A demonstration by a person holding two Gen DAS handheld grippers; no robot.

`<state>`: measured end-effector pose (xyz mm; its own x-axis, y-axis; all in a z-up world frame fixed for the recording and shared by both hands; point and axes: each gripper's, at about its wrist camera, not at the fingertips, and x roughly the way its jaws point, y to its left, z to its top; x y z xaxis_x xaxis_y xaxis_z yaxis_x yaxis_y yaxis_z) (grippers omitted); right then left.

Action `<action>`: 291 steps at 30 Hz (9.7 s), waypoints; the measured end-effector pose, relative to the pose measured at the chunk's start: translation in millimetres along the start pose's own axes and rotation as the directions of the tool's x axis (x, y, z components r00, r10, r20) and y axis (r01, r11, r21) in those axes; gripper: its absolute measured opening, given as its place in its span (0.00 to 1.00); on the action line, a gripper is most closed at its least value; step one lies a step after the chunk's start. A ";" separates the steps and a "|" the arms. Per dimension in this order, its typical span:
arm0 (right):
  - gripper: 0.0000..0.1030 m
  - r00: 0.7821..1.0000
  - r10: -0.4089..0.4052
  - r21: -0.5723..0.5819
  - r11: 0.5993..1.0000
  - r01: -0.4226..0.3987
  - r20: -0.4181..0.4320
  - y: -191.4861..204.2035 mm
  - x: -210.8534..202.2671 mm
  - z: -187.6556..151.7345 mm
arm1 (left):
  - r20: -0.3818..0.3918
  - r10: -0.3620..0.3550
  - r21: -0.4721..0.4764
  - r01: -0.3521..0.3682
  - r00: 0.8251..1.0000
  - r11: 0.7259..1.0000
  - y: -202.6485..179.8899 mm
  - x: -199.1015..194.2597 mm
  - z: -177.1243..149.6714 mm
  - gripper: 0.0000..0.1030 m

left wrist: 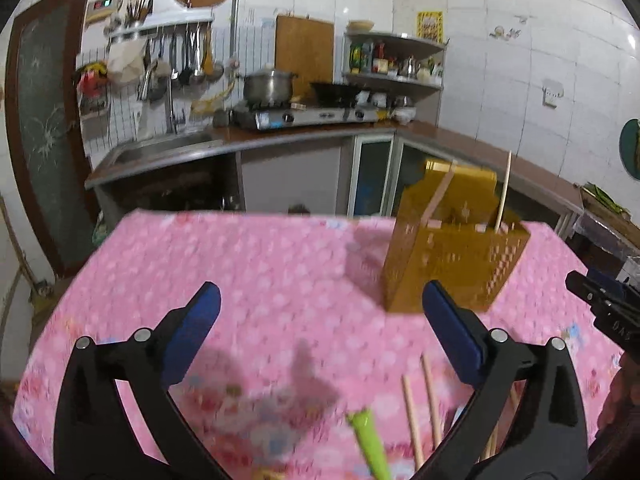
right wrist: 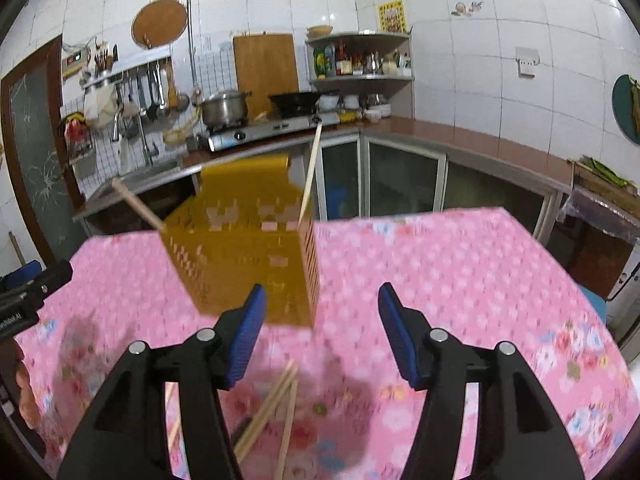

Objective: Organize utensils
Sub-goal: 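Open both tools to release the chopsticks into the holder, then grasp the green-handled fork with the left tool while the right tool grasps chopsticks, then lift the fork and chopsticks with both tools and carry them to the holder, then lower the fork with the left tool while the right tool lowers chopsticks into the holder, then open both tools to release the fork and chopsticks into the holder, then move both open tools down toward the chopsticks lying on the cloth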

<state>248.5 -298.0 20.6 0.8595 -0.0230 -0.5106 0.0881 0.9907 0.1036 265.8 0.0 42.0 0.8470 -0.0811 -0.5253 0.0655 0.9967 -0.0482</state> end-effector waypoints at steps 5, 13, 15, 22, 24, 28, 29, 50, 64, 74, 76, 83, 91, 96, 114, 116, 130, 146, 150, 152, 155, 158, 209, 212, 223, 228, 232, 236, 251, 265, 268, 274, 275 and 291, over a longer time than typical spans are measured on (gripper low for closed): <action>0.56 0.999 -0.007 -0.010 1.000 0.007 -0.045 4.9 3.4 -24.1 | -0.079 0.000 -0.028 -0.002 0.997 1.000 5.1 2.7 -22.7 0.95; 0.56 0.992 -0.046 -0.040 0.998 0.042 -0.121 9.2 18.5 -52.7 | -0.170 0.001 -0.024 -0.005 0.985 1.000 -1.4 12.6 -51.5 0.95; 0.56 0.988 -0.052 -0.046 0.998 0.046 -0.143 9.4 24.1 -56.6 | -0.203 0.012 -0.017 -0.015 0.979 1.000 -5.1 18.7 -58.2 0.95; 0.56 0.978 -0.073 -0.047 0.997 0.065 -0.197 6.4 36.9 -67.3 | -0.267 -0.003 -0.023 -0.004 0.964 1.000 -9.0 32.7 -72.9 0.95; 0.56 0.975 -0.071 -0.043 0.997 0.063 -0.212 5.4 39.2 -69.7 | -0.281 -0.008 -0.025 0.001 0.960 1.000 -10.3 34.8 -76.4 0.94; 0.56 0.968 -0.073 -0.048 0.997 0.064 -0.240 7.6 45.3 -76.1 | -0.310 -0.025 -0.026 0.018 0.950 0.999 -14.5 39.6 -82.4 0.92; 0.56 0.966 -0.073 -0.048 0.997 0.063 -0.248 8.1 47.1 -77.4 | -0.316 -0.025 -0.021 0.019 0.948 1.000 -15.8 40.9 -84.3 0.91; 0.43 0.947 -0.046 -0.044 0.998 0.033 -0.319 17.8 66.6 -80.9 | -0.376 -0.016 0.061 0.042 0.926 0.997 -36.2 54.2 -95.6 0.57; 0.09 0.945 -0.043 -0.100 0.995 0.011 -0.324 35.4 72.2 -79.5 | -0.369 -0.014 0.104 0.056 0.929 0.993 -44.3 60.7 -91.9 0.25; 0.06 0.941 -0.010 -0.066 0.998 -0.013 -0.339 29.3 72.4 -76.8 | -0.381 -0.035 0.128 0.090 0.924 0.988 -51.2 67.9 -87.2 0.23; 0.06 0.940 -0.003 -0.048 0.999 -0.015 -0.342 24.3 71.2 -76.1 | -0.383 -0.038 0.127 0.093 0.923 0.988 -51.4 68.5 -86.8 0.23; 0.06 0.942 0.028 0.009 1.000 -0.027 -0.335 11.0 66.3 -71.6 | -0.379 -0.051 0.113 0.101 0.924 0.988 -50.7 69.3 -83.7 0.21; 0.06 0.945 0.044 0.042 0.999 -0.032 -0.323 2.7 62.3 -65.9 | -0.353 -0.060 0.084 0.096 0.934 0.992 -41.6 63.1 -77.1 0.21; 0.06 0.950 0.050 0.053 0.998 -0.035 -0.310 2.0 57.4 -62.7 | -0.334 -0.075 0.065 0.102 0.940 0.993 -36.9 57.2 -70.1 0.21; 0.06 0.967 0.069 0.109 0.993 -0.044 -0.244 -10.8 44.1 -52.1 | -0.259 -0.118 0.050 0.136 0.959 0.990 -35.3 36.7 -53.0 0.21; 0.06 0.974 0.090 0.125 0.990 -0.065 -0.209 -12.9 35.1 -48.5 | -0.228 -0.121 0.053 0.137 0.966 0.989 -34.8 28.7 -48.5 0.21; 0.06 0.992 0.125 0.136 0.982 -0.127 0.028 -15.8 -15.3 -23.8 | -0.103 -0.166 0.068 0.173 0.981 0.983 -33.0 -8.0 -27.7 0.21; 0.06 0.987 0.118 0.113 0.985 -0.130 0.107 -10.0 -33.8 -10.9 | 0.006 -0.189 0.094 0.188 0.982 0.978 -32.5 -36.7 -4.6 0.21; 0.06 0.986 0.116 0.101 0.987 -0.129 0.123 -8.8 -35.9 -4.1 | 0.030 -0.184 0.109 0.180 0.982 0.978 -33.5 -43.4 0.8 0.21; 0.06 0.985 0.115 0.092 0.988 -0.127 0.129 -8.3 -37.1 0.2 | 0.037 -0.183 0.113 0.178 0.982 0.977 -33.4 -44.6 4.5 0.21; 0.06 0.983 0.109 0.079 0.989 -0.122 0.150 -7.3 -41.2 6.3 | 0.048 -0.180 0.119 0.173 0.983 0.978 -33.8 -44.2 9.9 0.21; 0.06 0.980 0.106 0.072 0.990 -0.120 0.167 -7.3 -42.9 12.6 | 0.052 -0.179 0.122 0.172 0.982 0.978 -34.7 -43.2 14.3 0.21; 0.06 0.856 0.105 0.070 0.984 -0.162 0.506 -3.1 -19.9 190.5 | 0.296 -0.191 0.180 0.142 0.936 0.973 -93.9 -28.4 156.5 0.21; 0.06 0.855 0.115 0.087 0.979 -0.184 0.505 -4.0 -0.2 184.5 | 0.275 -0.181 0.186 0.132 0.944 0.974 -97.2 -7.8 152.0 0.21; 0.06 0.874 0.128 0.012 0.988 -0.151 0.469 0.2 48.7 141.9 | 0.177 -0.177 0.192 0.142 0.968 0.971 -93.5 51.1 117.2 0.21; 0.06 0.901 0.141 -0.019 0.989 -0.146 0.411 -0.2 60.3 114.3 | 0.151 -0.178 0.182 0.150 0.972 0.972 -88.8 63.0 101.4 0.21; 0.06 0.920 0.135 -0.036 0.991 -0.131 0.367 3.7 68.8 99.4 | 0.132 -0.182 0.167 0.159 0.974 0.973 -84.3 70.3 91.9 0.21; 0.06 0.936 0.129 -0.056 0.991 -0.117 0.327 8.1 73.5 88.0 | 0.110 -0.184 0.156 0.166 0.977 0.974 -81.2 76.8 84.8 0.21; 0.42 0.972 0.105 -0.041 0.994 -0.099 0.210 2.7 29.5 94.2 | 0.085 -0.148 0.033 0.146 0.985 0.989 -45.1 28.4 98.4 0.57; 0.42 1.000 0.012 0.023 1.000 -0.011 -0.014 -6.3 -2.6 28.4 | -0.111 -0.097 -0.014 0.096 0.989 0.995 -5.9 6.7 23.0 0.84; 0.42 0.998 0.008 0.027 1.000 -0.006 -0.062 -6.4 5.0 6.2 | -0.153 -0.078 -0.019 0.076 0.985 0.997 1.1 17.3 1.5 0.84; 0.42 0.980 0.013 0.044 0.999 -0.005 -0.201 -0.8 33.1 -36.4 | -0.206 -0.040 -0.003 0.041 0.978 0.999 9.6 33.5 -31.2 0.85; 0.42 0.975 0.017 0.046 0.999 -0.007 -0.221 1.1 37.8 -41.6 | -0.211 -0.037 0.000 0.038 0.977 0.999 11.6 35.0 -33.9 0.85; 0.24 0.933 0.024 0.055 0.998 -0.004 -0.359 25.6 80.0 -63.1 | -0.262 -0.030 0.009 0.034 0.964 0.999 19.3 47.3 -52.8 0.85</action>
<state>287.8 -266.0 -71.5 0.6231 0.0503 -0.7805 0.1123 0.9818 0.1529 279.3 15.0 -28.7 0.6765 -0.1102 -0.7281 0.0993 0.9934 -0.0581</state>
